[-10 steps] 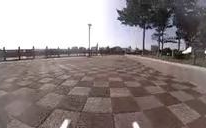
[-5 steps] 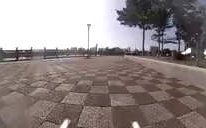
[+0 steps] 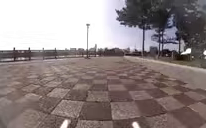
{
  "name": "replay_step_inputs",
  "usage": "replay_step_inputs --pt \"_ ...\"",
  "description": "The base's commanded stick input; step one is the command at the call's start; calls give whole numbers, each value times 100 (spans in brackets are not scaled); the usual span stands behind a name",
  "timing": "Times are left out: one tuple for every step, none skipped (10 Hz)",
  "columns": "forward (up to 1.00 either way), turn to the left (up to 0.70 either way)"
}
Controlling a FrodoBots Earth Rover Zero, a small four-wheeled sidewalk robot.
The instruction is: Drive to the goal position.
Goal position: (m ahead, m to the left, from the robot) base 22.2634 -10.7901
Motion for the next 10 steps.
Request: replay_step_inputs --pt "50 0" --pt "50 0" --pt "50 0" --pt "50 0" --pt "50 0" --pt "50 3" --pt "50 0" --pt "50 0" --pt "50 0" --pt "50 0"
